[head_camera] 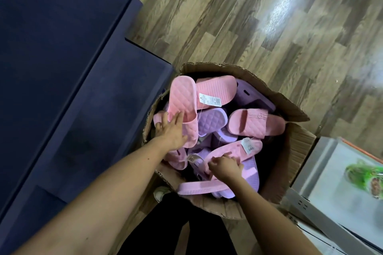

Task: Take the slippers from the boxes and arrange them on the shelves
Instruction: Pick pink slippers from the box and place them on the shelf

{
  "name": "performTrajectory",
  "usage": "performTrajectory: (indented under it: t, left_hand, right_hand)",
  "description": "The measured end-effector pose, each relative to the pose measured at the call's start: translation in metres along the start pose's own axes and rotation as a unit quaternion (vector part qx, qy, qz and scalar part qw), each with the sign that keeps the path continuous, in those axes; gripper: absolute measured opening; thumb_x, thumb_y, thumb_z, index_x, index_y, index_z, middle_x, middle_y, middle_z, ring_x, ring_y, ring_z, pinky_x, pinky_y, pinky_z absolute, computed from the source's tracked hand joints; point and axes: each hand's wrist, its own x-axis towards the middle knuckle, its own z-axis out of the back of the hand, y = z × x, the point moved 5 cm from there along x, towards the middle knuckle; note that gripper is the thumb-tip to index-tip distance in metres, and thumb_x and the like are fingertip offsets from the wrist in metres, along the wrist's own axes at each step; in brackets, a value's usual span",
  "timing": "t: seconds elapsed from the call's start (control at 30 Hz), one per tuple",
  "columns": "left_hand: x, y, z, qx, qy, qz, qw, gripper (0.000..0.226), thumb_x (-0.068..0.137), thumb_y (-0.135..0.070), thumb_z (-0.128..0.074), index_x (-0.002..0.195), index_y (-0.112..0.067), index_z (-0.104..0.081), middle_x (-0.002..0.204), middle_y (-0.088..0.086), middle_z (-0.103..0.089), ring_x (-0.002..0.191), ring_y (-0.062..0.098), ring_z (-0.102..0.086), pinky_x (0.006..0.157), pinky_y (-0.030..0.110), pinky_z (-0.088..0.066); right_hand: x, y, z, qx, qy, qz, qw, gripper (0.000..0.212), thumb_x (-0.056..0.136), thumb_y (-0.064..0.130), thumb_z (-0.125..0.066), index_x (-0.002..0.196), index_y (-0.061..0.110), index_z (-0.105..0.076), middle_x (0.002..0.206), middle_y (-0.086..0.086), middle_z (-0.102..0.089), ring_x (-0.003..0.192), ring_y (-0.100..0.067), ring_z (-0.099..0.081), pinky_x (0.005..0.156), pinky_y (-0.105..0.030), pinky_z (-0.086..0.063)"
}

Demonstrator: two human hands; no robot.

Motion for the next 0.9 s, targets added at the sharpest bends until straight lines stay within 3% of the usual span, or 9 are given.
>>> performTrajectory:
  t: [0.07, 0.2, 0.33, 0.43, 0.53, 0.67, 0.77, 0.83, 0.9]
  left_hand:
    - [0.004, -0.003, -0.005, 0.001, 0.004, 0.005, 1.000, 0.071, 0.094, -0.036, -0.045, 0.149, -0.021, -0.002, 0.154, 0.002, -0.017, 0.139, 0.032, -0.007, 0.109, 0.044, -0.019]
    - [-0.003, -0.004, -0.004, 0.055, -0.082, -0.011, 0.995, 0.041, 0.097, -0.028, -0.036, 0.138, -0.023, -0.037, 0.138, 0.002, -0.045, 0.129, 0.028, -0.023, 0.103, 0.039, -0.026]
    - [-0.017, 0.012, 0.004, 0.042, -0.126, -0.012, 0.991, 0.041, 0.094, -0.032, -0.037, 0.129, -0.014, -0.049, 0.129, 0.006, -0.053, 0.121, 0.025, -0.037, 0.101, 0.040, -0.032]
    - [-0.034, 0.032, 0.023, -0.062, -0.144, 0.018, 0.988, 0.040, 0.093, -0.032, -0.042, 0.124, -0.009, -0.050, 0.122, 0.015, -0.057, 0.111, 0.032, -0.050, 0.088, 0.036, -0.042]
    - [-0.054, 0.051, 0.040, -0.097, -0.168, 0.040, 0.980, 0.038, 0.094, -0.036, -0.042, 0.123, -0.011, -0.048, 0.120, 0.017, -0.058, 0.102, 0.036, -0.056, 0.079, 0.034, -0.044]
    - [-0.069, 0.067, 0.037, -0.051, -0.158, 0.042, 0.985, 0.039, 0.093, -0.039, -0.041, 0.120, -0.013, -0.049, 0.117, 0.014, -0.060, 0.099, 0.033, -0.057, 0.074, 0.032, -0.043]
    - [-0.079, 0.075, 0.021, -0.005, -0.141, 0.035, 0.989, 0.040, 0.090, -0.037, -0.041, 0.122, -0.016, -0.050, 0.116, 0.011, -0.062, 0.099, 0.031, -0.058, 0.071, 0.031, -0.040]
    - [-0.085, 0.083, 0.007, -0.013, -0.129, 0.050, 0.990, 0.040, 0.089, -0.036, -0.040, 0.123, -0.017, -0.050, 0.116, 0.011, -0.062, 0.100, 0.031, -0.057, 0.071, 0.031, -0.041]
    - [-0.091, 0.095, -0.006, -0.042, -0.123, 0.079, 0.988, 0.038, 0.089, -0.037, -0.041, 0.119, -0.015, -0.051, 0.116, 0.013, -0.061, 0.101, 0.033, -0.057, 0.073, 0.032, -0.042]
  right_hand:
    - [0.002, 0.003, 0.001, 0.021, -0.008, 0.000, 1.000, 0.038, 0.088, 0.028, -0.035, 0.111, 0.019, -0.063, 0.129, -0.015, -0.051, 0.125, -0.032, -0.038, 0.100, -0.038, -0.028]
    - [0.002, 0.014, 0.010, 0.084, -0.048, 0.028, 0.995, 0.034, 0.090, 0.026, -0.037, 0.108, 0.014, -0.063, 0.122, -0.012, -0.055, 0.119, -0.032, -0.045, 0.100, -0.037, -0.035]
    - [0.002, 0.025, 0.023, 0.099, -0.103, 0.079, 0.987, 0.027, 0.088, 0.022, -0.046, 0.106, 0.018, -0.066, 0.118, -0.009, -0.057, 0.114, -0.031, -0.048, 0.095, -0.039, -0.043]
    - [0.000, 0.040, 0.044, 0.107, -0.157, 0.121, 0.974, 0.033, 0.083, 0.023, -0.043, 0.103, 0.013, -0.067, 0.114, -0.013, -0.060, 0.108, -0.034, -0.053, 0.086, -0.038, -0.047]
    - [-0.003, 0.062, 0.070, 0.108, -0.211, 0.165, 0.957, 0.035, 0.084, 0.019, -0.044, 0.110, 0.009, -0.065, 0.118, -0.016, -0.059, 0.109, -0.037, -0.053, 0.089, -0.040, -0.046]
    - [-0.006, 0.096, 0.096, 0.028, -0.255, 0.222, 0.941, 0.040, 0.085, 0.006, -0.046, 0.124, 0.012, -0.056, 0.128, -0.010, -0.054, 0.115, -0.036, -0.045, 0.091, -0.041, -0.042]
    - [-0.001, 0.114, 0.101, -0.083, -0.266, 0.237, 0.931, 0.055, 0.085, 0.006, -0.047, 0.138, 0.017, -0.038, 0.140, -0.004, -0.043, 0.128, -0.031, -0.035, 0.093, -0.041, -0.039]
    - [0.005, 0.118, 0.099, -0.158, -0.231, 0.234, 0.931, 0.057, 0.088, 0.010, -0.047, 0.142, 0.017, -0.030, 0.145, -0.002, -0.037, 0.135, -0.028, -0.026, 0.098, -0.041, -0.036]
    - [0.012, 0.113, 0.090, -0.265, -0.166, 0.221, 0.924, 0.047, 0.091, 0.017, -0.047, 0.138, 0.016, -0.039, 0.144, -0.002, -0.038, 0.137, -0.026, -0.022, 0.103, -0.042, -0.031]
